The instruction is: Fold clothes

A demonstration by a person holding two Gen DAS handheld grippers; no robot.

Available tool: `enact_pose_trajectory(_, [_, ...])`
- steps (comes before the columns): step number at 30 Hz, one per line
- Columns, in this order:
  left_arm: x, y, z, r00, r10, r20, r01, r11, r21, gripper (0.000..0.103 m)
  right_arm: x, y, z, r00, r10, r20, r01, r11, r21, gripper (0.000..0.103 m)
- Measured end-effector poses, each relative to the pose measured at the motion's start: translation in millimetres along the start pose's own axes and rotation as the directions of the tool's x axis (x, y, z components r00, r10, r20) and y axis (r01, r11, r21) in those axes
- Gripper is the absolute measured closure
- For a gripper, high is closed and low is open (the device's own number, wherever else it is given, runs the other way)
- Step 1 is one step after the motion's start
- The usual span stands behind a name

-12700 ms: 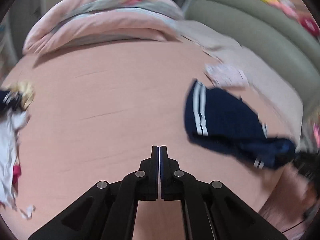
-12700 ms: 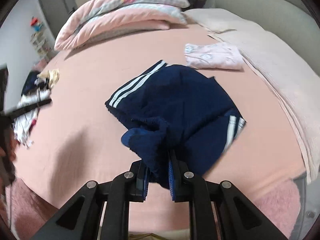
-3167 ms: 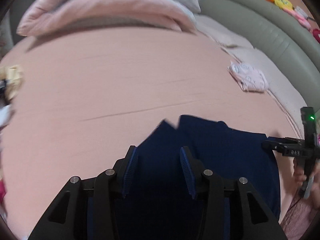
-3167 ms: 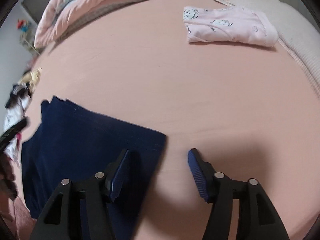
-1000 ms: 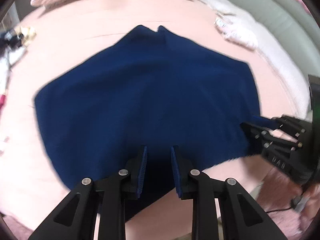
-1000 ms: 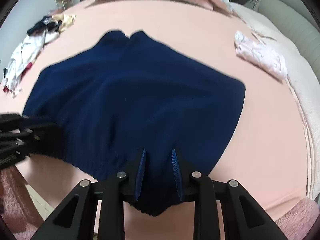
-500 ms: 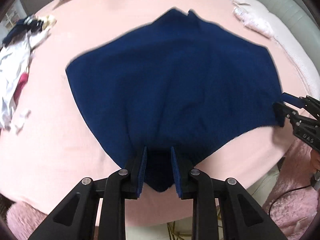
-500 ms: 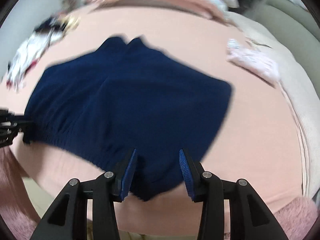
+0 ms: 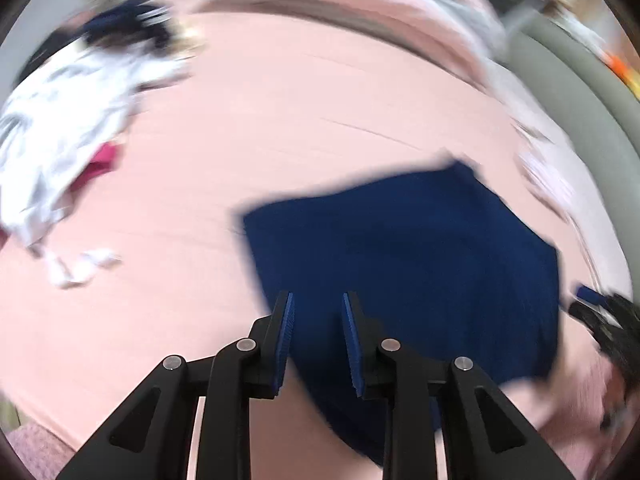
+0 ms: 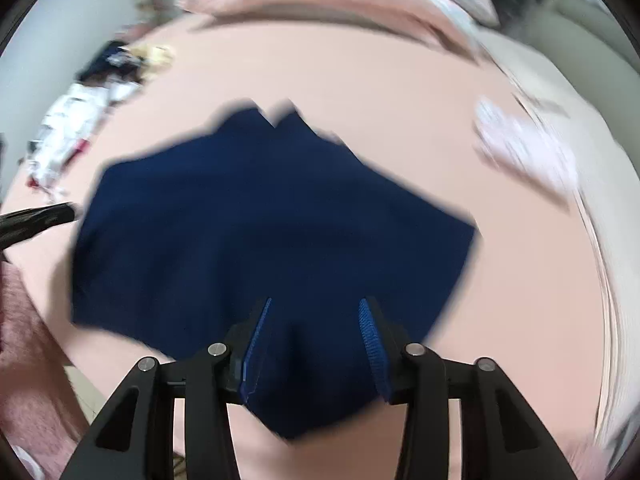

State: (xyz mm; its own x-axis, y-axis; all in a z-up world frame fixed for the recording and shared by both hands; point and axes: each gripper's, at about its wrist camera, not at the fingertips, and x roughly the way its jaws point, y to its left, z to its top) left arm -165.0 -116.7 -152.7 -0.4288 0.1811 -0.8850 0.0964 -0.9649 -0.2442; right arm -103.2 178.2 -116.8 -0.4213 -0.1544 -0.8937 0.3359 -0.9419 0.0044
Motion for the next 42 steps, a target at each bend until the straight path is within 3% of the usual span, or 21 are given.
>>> enact_pose_trajectory(3, [18.2, 28.8, 15.3, 0.998, -0.057, -0.023, 0.054, 0.994, -0.092, 0.077, 6.6, 25.5, 41.0, 0.998, 0.037, 0.053, -0.034, 0.998, -0.057, 0.058])
enact_pose_trajectory(6, [26.4, 42.7, 17.4, 0.997, -0.073, -0.022, 0.071, 0.992, -0.102, 0.068, 38.0, 36.6, 84.7, 0.997, 0.027, 0.068, -0.021, 0.995, -0.099, 0.058])
enact_pose_trajectory(11, [26.7, 50.3, 10.6, 0.987, -0.16, -0.01, 0.159, 0.983, -0.097, 0.066, 107.5, 42.2, 147.1, 0.999, -0.034, 0.039, 0.041, 0.983, -0.177, 0.058])
enact_pose_trajectory(14, [24.2, 49.9, 17.1, 0.986, -0.165, -0.006, 0.165, 0.985, -0.053, 0.066, 128.1, 39.6, 152.3, 0.993, -0.116, 0.024, 0.118, 0.966, -0.231, 0.058])
enact_pose_trajectory(16, [34.9, 43.4, 21.9, 0.99, -0.138, 0.0, 0.138, 0.99, -0.033, 0.067, 143.0, 35.0, 156.5, 0.995, -0.102, -0.012, 0.096, 0.969, -0.229, 0.059])
enact_pose_trajectory(17, [41.5, 39.9, 23.8, 0.992, -0.127, 0.005, 0.127, 0.992, -0.023, 0.07, 151.0, 31.4, 156.8, 0.996, -0.08, -0.04, 0.07, 0.974, -0.215, 0.07])
enact_pose_trajectory(18, [46.7, 36.8, 25.9, 0.993, -0.117, 0.011, 0.117, 0.993, -0.014, 0.086, 156.6, 29.3, 156.4, 0.996, -0.072, -0.053, 0.06, 0.976, -0.208, 0.08])
enact_pose_trajectory(24, [37.6, 33.3, 32.9, 0.993, -0.077, 0.089, 0.075, 0.997, 0.034, 0.092, 150.3, 30.3, 160.6, 0.999, -0.044, 0.021, 0.048, 0.978, -0.205, 0.099])
enact_pose_trajectory(28, [29.6, 40.3, 34.3, 0.989, -0.032, 0.143, 0.025, 0.998, 0.051, 0.088, 139.2, 32.2, 170.9, 0.995, -0.011, 0.099, 0.029, 0.982, -0.185, 0.101])
enact_pose_trajectory(30, [52.0, 38.3, 39.7, 0.996, 0.032, 0.087, -0.036, 0.999, 0.035, 0.08, 142.3, 32.9, 175.2, 0.993, -0.027, 0.113, 0.048, 0.982, -0.184, 0.101])
enact_pose_trajectory(32, [77.5, 28.7, 47.5, 0.995, 0.087, 0.051, -0.088, 0.996, 0.008, 0.079, 161.2, 34.5, 177.7, 0.995, -0.058, 0.077, 0.072, 0.979, -0.193, 0.101])
enact_pose_trajectory(34, [67.8, 39.3, 48.4, 0.994, 0.055, 0.089, -0.052, 0.998, -0.038, 0.079, 180.3, 31.9, 178.3, 0.998, -0.058, 0.019, 0.061, 0.979, -0.195, 0.101])
enact_pose_trajectory(36, [47.0, 43.4, 51.0, 0.981, 0.067, 0.183, -0.057, 0.997, -0.06, 0.079, 167.2, 29.0, 183.0, 0.999, -0.026, 0.043, 0.033, 0.986, -0.161, 0.099])
enact_pose_trajectory(38, [36.5, 41.9, 52.5, 0.971, 0.029, 0.236, -0.021, 0.999, -0.038, 0.079, 148.5, 24.8, 182.5, 0.998, 0.009, 0.07, -0.001, 0.993, -0.117, 0.098])
enact_pose_trajectory(40, [45.3, 37.1, 52.4, 0.98, -0.061, 0.189, 0.063, 0.998, -0.004, 0.079, 126.7, 20.3, 179.3, 0.993, 0.041, 0.11, -0.033, 0.997, -0.072, 0.097])
enact_pose_trajectory(42, [63.2, 28.7, 47.8, 0.992, -0.03, 0.122, 0.027, 0.999, 0.031, 0.079, 111.1, 20.2, 169.9, 0.991, 0.069, 0.117, -0.063, 0.996, -0.056, 0.097])
